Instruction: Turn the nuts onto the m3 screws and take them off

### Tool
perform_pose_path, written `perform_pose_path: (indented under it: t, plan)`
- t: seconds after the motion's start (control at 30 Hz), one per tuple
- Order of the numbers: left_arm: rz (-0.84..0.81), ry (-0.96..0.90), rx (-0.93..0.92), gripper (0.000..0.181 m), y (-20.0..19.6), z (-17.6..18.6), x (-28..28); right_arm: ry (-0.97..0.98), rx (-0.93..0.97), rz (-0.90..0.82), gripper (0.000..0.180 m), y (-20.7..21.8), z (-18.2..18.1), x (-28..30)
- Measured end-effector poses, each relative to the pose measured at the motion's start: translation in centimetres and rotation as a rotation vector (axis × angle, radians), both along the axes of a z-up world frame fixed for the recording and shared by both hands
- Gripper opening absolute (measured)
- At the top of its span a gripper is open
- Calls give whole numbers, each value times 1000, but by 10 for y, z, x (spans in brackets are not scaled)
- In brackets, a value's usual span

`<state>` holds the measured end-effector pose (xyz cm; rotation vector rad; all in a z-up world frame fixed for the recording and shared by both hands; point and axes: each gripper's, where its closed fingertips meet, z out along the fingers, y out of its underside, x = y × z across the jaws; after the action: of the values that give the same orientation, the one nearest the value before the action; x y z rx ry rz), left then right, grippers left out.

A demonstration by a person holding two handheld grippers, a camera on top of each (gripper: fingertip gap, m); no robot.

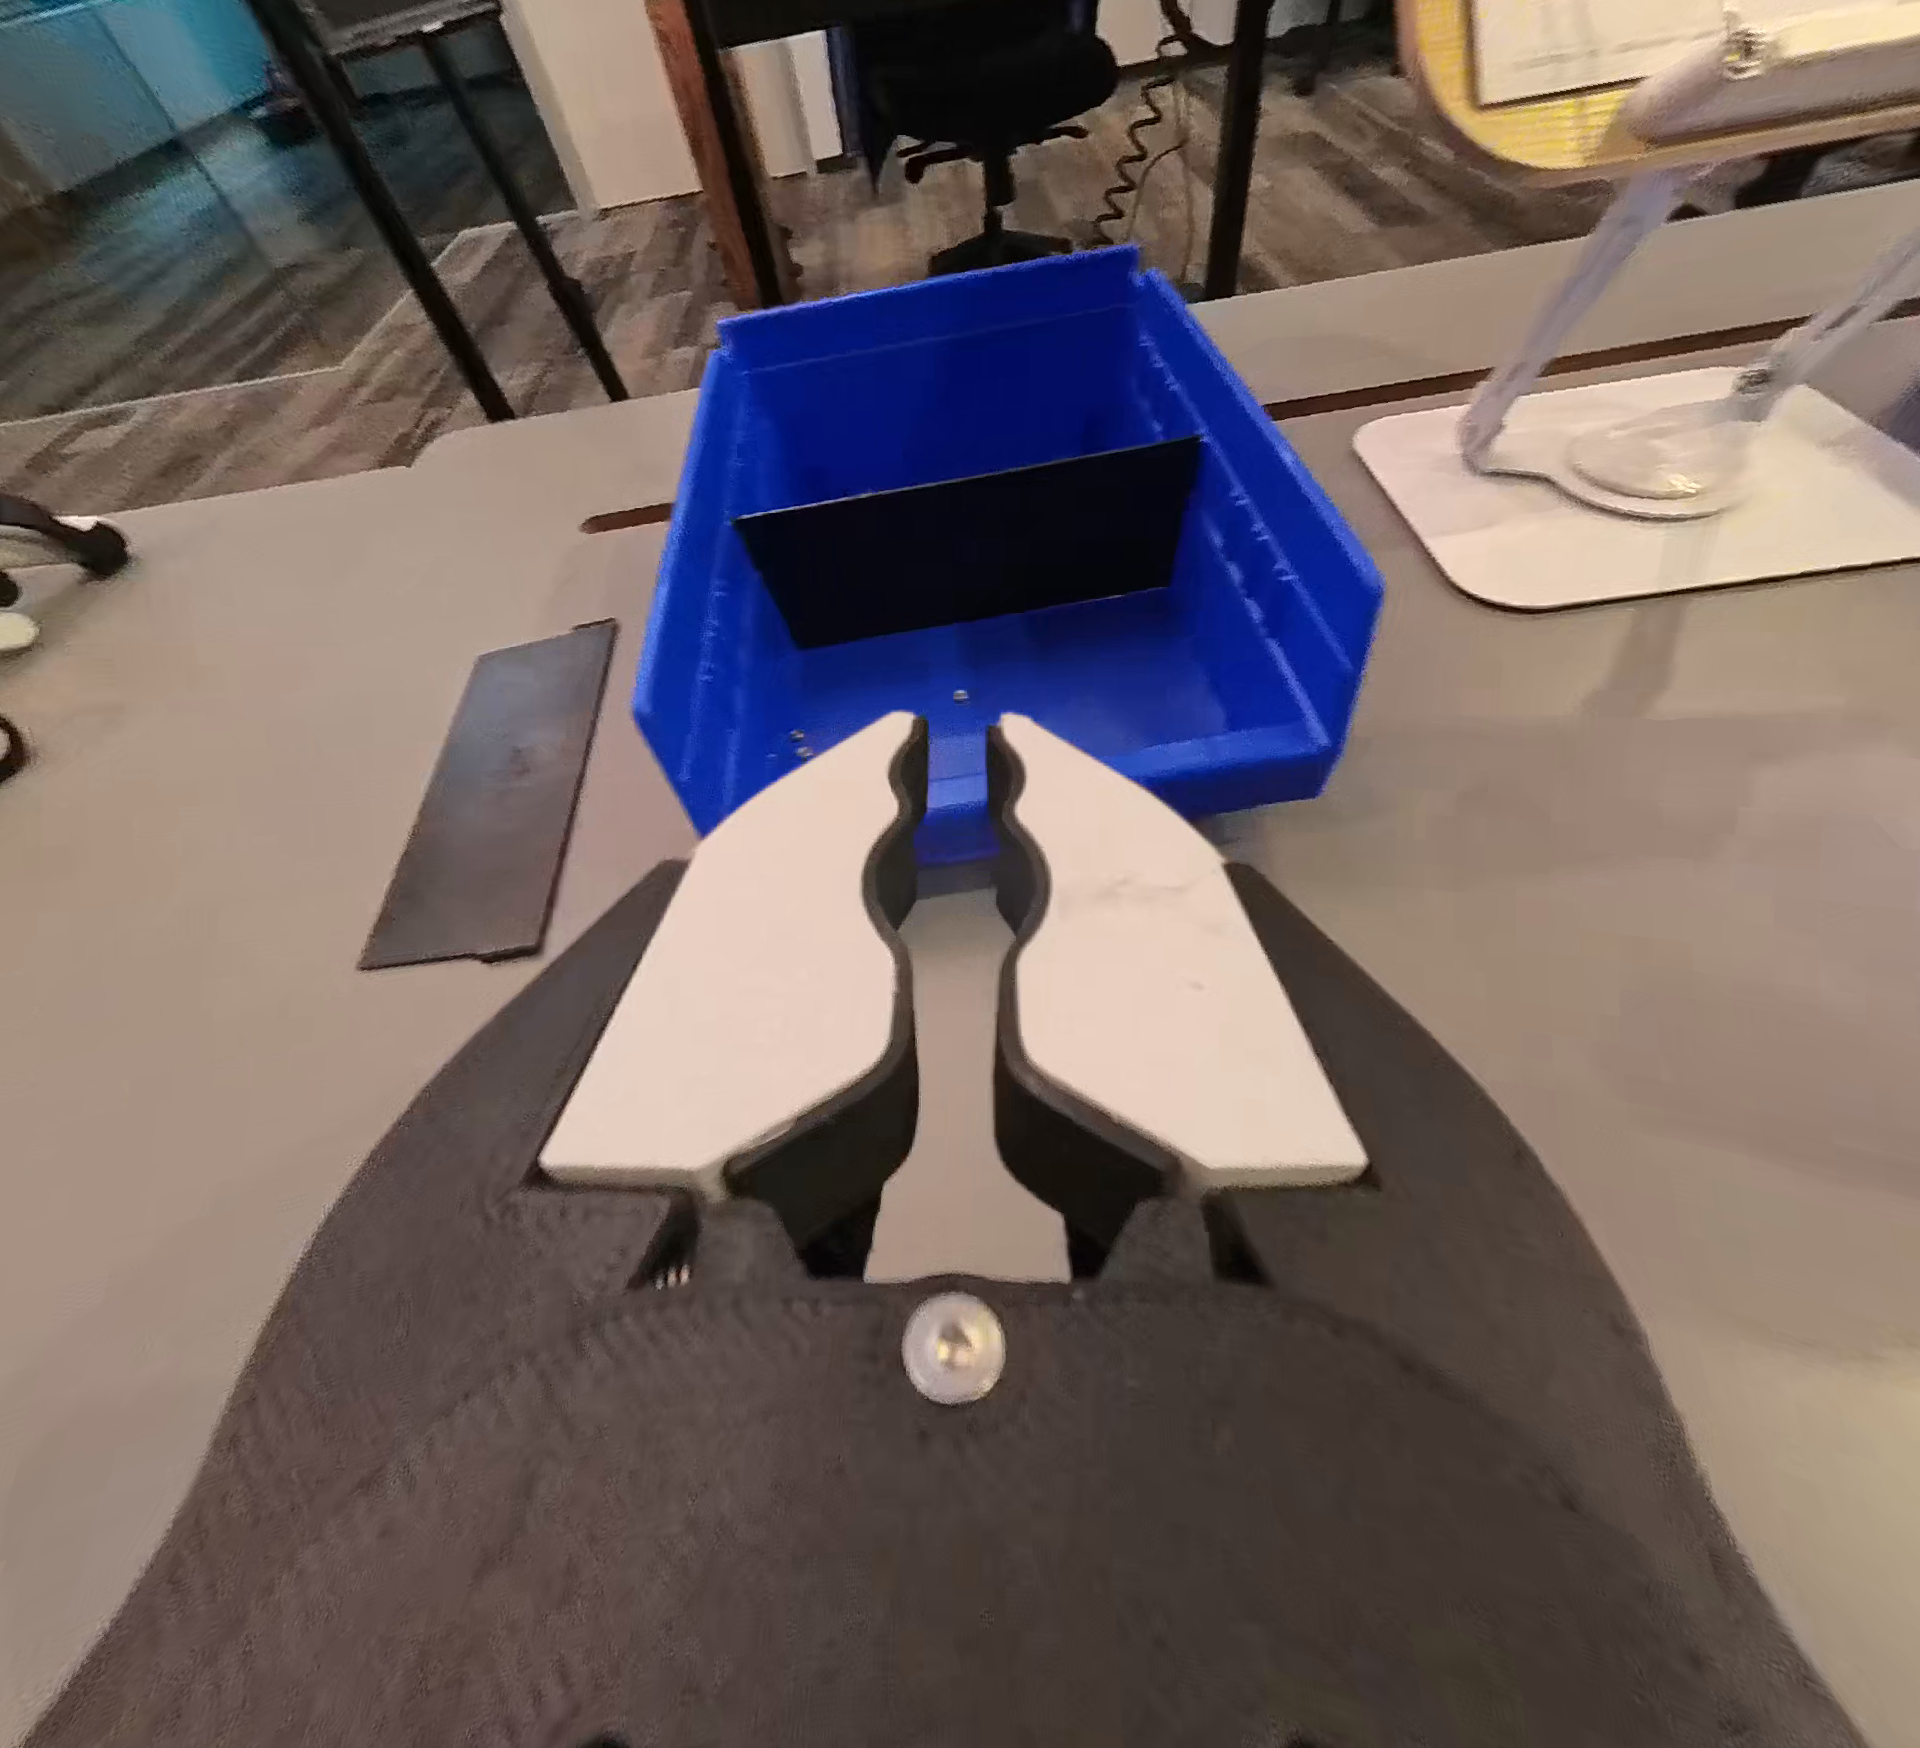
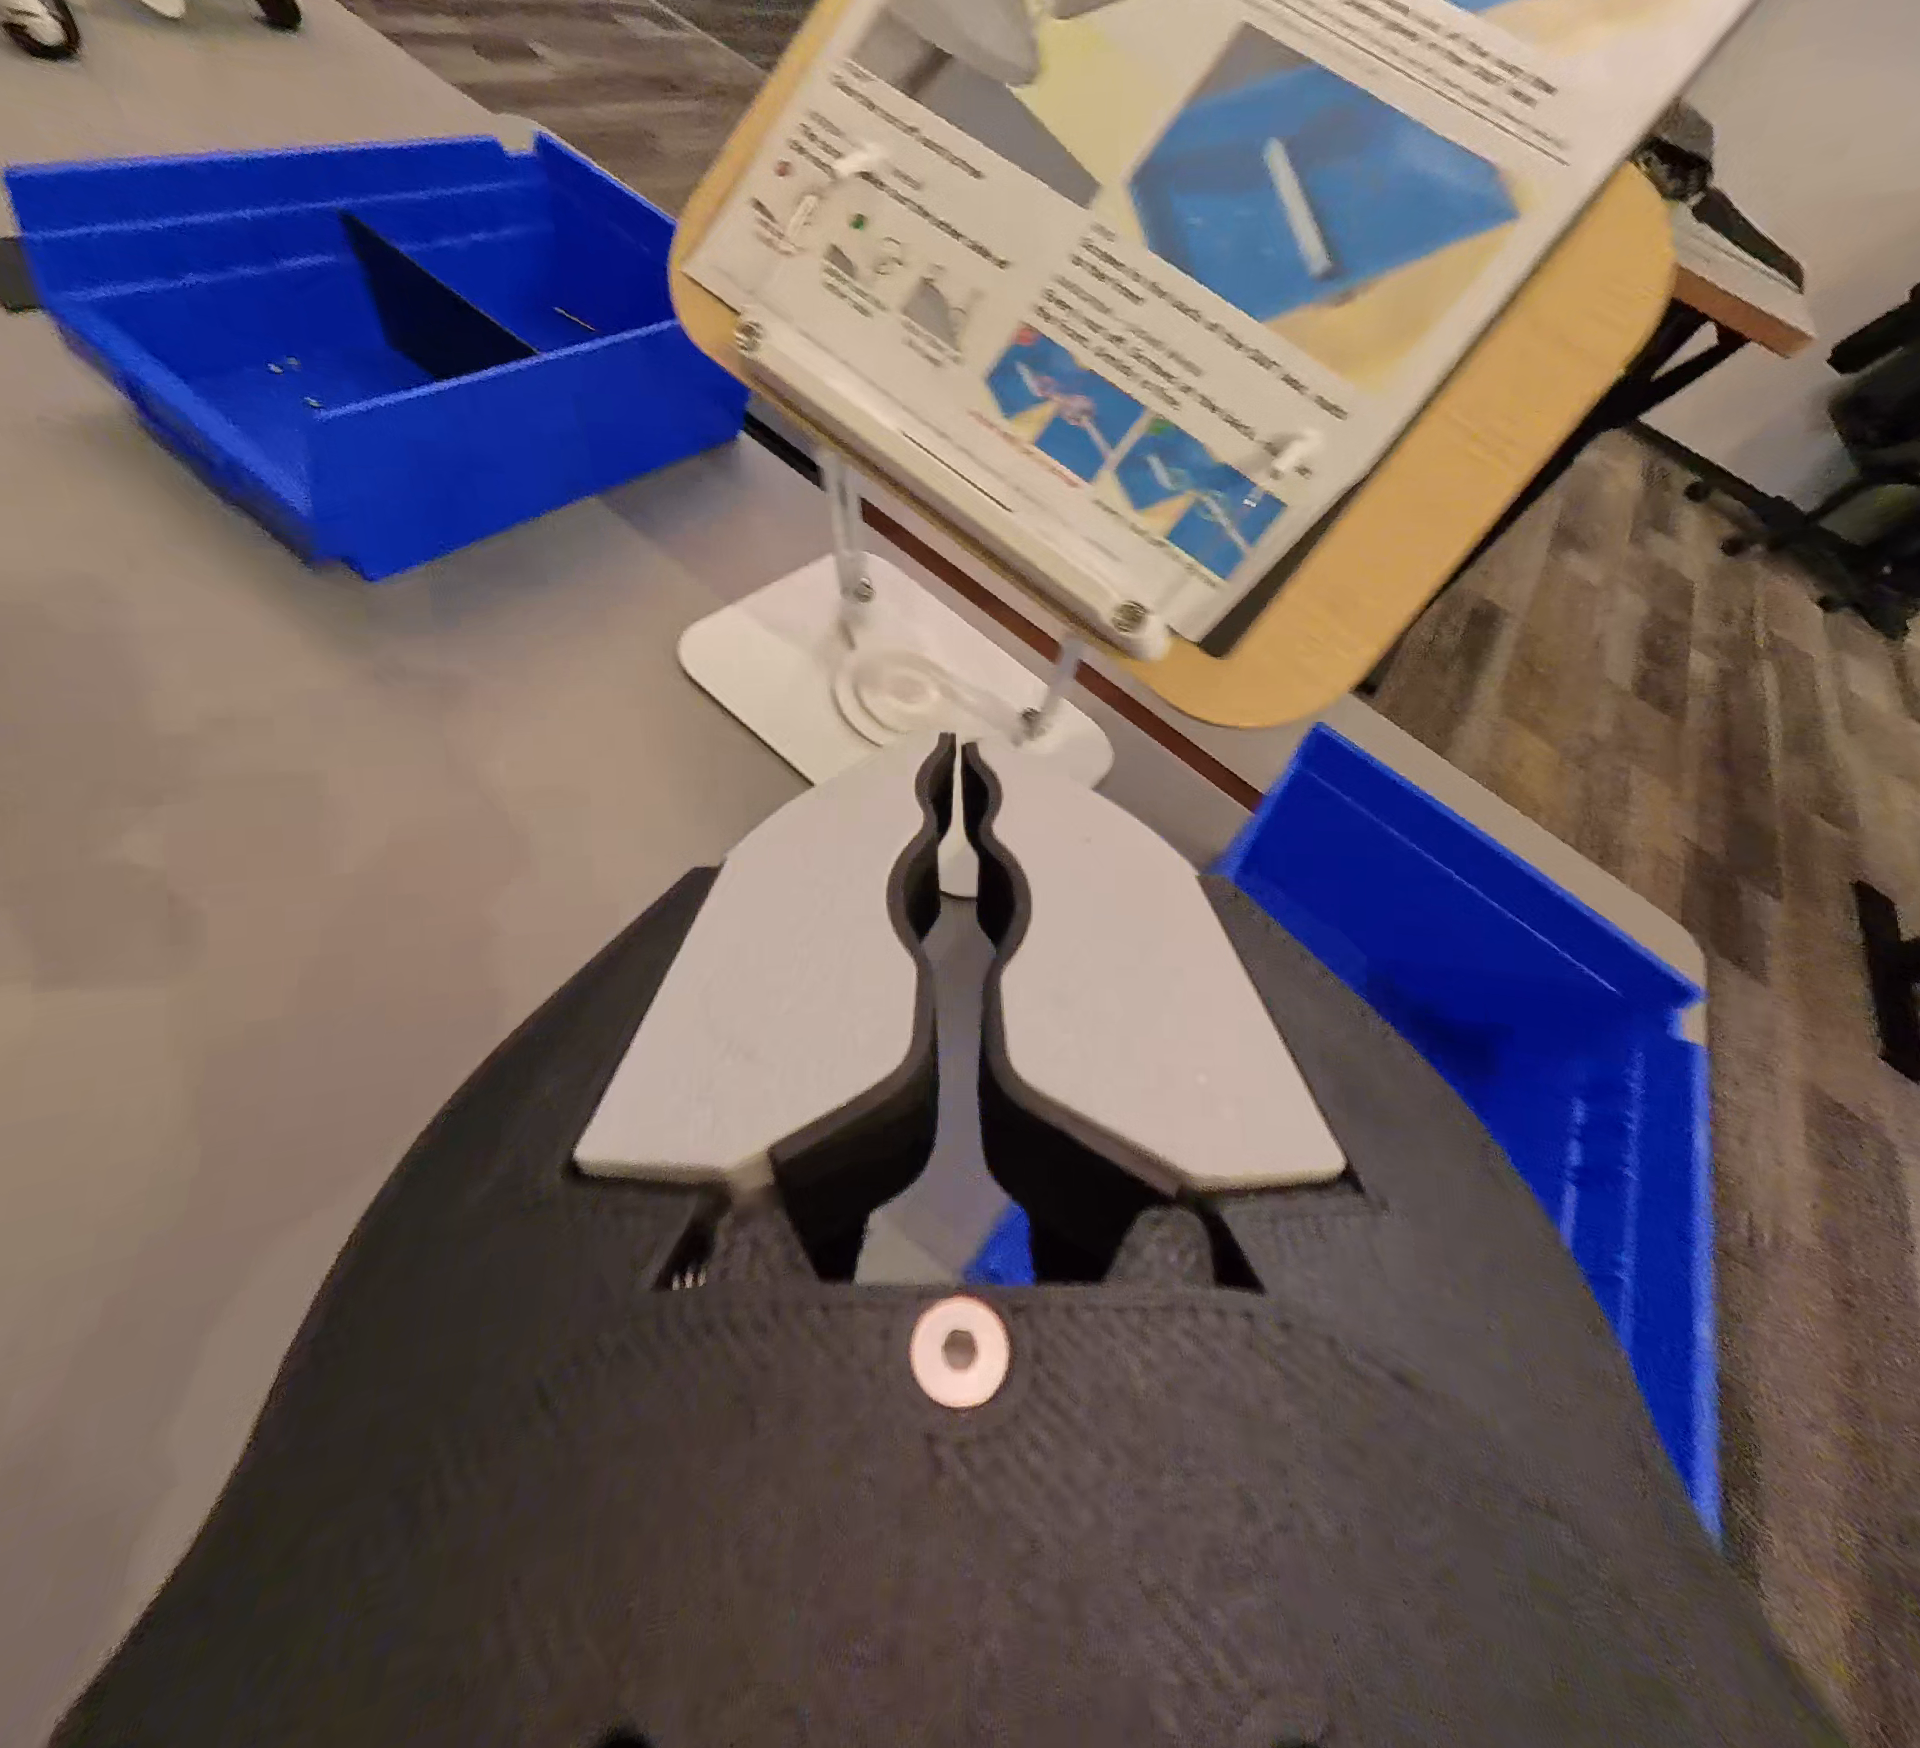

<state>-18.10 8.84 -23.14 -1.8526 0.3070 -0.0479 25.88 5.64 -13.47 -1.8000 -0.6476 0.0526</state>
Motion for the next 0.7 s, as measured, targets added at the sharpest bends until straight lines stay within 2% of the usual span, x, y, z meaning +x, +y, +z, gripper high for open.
perform_pose_path:
  t: [0.23,0.53,0.63,0.7]
  plan:
    - [-110,-52,19,32,-2,2,49,32,-25,73,9,-19,-28,-70]
    - [-251,-145,-58,52,-7,-20,109,162,-106,126,31,-26,-71,-117]
    - [-297,-176,-67,52,-6,-25,127,182,-126,124,23,-25,-89,-124]
    - [-326,-167,-76,44,-6,-28,138,189,-159,116,12,-24,-102,-126]
